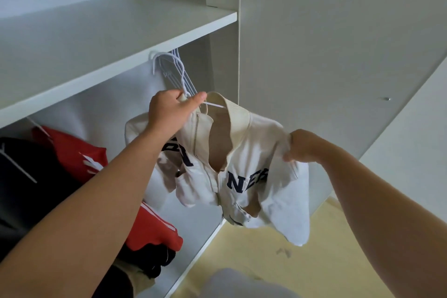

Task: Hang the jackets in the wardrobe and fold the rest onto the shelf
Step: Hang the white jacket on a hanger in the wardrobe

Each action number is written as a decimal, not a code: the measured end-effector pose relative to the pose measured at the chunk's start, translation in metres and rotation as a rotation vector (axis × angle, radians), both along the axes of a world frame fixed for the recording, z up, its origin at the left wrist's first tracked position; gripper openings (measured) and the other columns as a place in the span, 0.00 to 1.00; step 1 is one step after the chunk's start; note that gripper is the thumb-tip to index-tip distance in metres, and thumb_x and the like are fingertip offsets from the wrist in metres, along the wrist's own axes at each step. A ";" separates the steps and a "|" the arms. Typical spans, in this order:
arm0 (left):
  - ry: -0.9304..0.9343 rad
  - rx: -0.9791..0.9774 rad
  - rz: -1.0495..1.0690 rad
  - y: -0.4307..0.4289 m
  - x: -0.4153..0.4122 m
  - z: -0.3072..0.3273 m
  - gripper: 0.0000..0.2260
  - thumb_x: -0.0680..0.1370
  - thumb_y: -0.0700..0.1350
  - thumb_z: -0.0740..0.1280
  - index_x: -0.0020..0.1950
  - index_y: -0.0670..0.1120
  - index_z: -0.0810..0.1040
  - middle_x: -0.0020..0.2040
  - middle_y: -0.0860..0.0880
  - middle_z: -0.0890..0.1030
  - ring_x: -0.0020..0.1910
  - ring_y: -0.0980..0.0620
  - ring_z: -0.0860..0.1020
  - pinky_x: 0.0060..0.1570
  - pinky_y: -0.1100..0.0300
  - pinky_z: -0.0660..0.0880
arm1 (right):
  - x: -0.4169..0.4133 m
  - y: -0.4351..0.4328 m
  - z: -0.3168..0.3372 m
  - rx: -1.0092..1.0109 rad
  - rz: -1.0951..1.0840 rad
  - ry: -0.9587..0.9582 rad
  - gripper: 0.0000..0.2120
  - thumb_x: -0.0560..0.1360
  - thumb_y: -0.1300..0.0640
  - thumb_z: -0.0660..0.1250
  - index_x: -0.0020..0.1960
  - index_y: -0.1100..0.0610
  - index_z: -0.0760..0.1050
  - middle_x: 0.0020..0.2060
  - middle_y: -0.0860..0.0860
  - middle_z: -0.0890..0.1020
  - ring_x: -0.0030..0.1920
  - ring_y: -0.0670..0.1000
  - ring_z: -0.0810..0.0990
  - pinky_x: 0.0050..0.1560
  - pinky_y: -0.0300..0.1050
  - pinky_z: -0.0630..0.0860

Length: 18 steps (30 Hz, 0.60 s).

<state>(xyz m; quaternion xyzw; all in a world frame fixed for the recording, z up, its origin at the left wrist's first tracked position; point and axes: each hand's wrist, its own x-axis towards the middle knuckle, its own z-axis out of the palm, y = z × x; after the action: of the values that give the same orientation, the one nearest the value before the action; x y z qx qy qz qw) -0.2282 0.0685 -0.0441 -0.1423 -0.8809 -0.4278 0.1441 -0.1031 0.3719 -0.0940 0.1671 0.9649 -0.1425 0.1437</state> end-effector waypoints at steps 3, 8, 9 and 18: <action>0.054 -0.021 0.047 0.001 0.001 0.005 0.33 0.70 0.70 0.71 0.29 0.46 0.57 0.23 0.52 0.57 0.26 0.52 0.58 0.30 0.55 0.57 | -0.003 -0.002 -0.001 0.042 -0.002 0.141 0.12 0.75 0.53 0.67 0.55 0.59 0.79 0.50 0.56 0.83 0.52 0.59 0.81 0.44 0.44 0.71; 0.041 0.008 0.036 0.000 0.007 0.011 0.33 0.69 0.68 0.72 0.28 0.46 0.56 0.21 0.53 0.59 0.24 0.53 0.57 0.30 0.56 0.56 | -0.005 -0.009 0.014 0.079 -0.012 0.215 0.30 0.71 0.47 0.71 0.71 0.46 0.68 0.64 0.53 0.77 0.64 0.60 0.75 0.60 0.54 0.72; 0.028 0.006 0.017 0.001 0.009 0.011 0.33 0.69 0.67 0.73 0.28 0.47 0.56 0.20 0.53 0.59 0.24 0.53 0.57 0.30 0.57 0.56 | -0.004 -0.013 0.021 0.055 0.020 0.268 0.37 0.69 0.43 0.74 0.74 0.41 0.62 0.69 0.51 0.73 0.67 0.59 0.73 0.64 0.57 0.70; 0.019 -0.036 -0.055 0.029 0.023 0.002 0.25 0.69 0.65 0.75 0.25 0.52 0.68 0.20 0.58 0.66 0.22 0.58 0.65 0.23 0.66 0.61 | -0.009 -0.070 0.035 -0.245 0.281 0.645 0.22 0.83 0.46 0.62 0.33 0.49 0.61 0.25 0.45 0.68 0.27 0.46 0.69 0.28 0.37 0.62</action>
<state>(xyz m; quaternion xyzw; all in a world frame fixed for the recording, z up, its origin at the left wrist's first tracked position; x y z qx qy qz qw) -0.2050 0.0978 -0.0416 -0.1729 -0.8828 -0.4144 0.1381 -0.1125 0.3024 -0.0589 -0.0389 0.9498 -0.2814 -0.1308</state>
